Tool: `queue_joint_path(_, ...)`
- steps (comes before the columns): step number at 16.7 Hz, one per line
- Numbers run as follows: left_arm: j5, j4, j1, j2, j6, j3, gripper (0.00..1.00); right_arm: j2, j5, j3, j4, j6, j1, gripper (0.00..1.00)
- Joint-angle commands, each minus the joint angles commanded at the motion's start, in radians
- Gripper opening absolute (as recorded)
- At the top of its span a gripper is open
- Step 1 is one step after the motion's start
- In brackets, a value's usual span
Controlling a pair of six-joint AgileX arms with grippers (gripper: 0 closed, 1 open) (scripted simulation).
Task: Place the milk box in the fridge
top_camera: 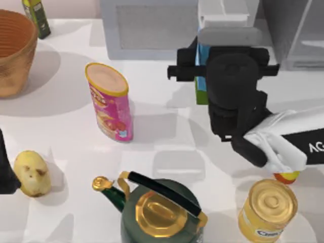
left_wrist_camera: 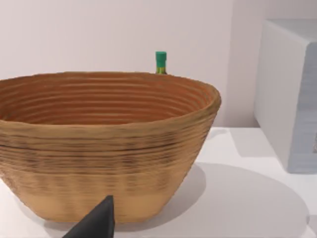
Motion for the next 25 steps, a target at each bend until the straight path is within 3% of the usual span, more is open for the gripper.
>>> queue_joint_path(4, 0.000, 0.000, 0.000, 0.000, 0.000, 0.000, 1.00, -0.123, -0.004, 0.042, -0.150, 0.010, 0.005, 0.00)
queue_joint_path(13, 0.000, 0.000, 0.000, 0.000, 0.000, 0.000, 1.00, -0.183, -0.035, -0.006, -0.205, 0.002, -0.019, 0.00)
queue_joint_path(18, 0.000, 0.000, 0.000, 0.000, 0.000, 0.000, 1.00, -0.446, -0.159, -0.177, -0.324, -0.015, -0.120, 0.00)
queue_joint_path(25, 0.000, 0.000, 0.000, 0.000, 0.000, 0.000, 1.00, -1.058, -0.416, -0.500, -0.536, -0.042, -0.350, 0.00)
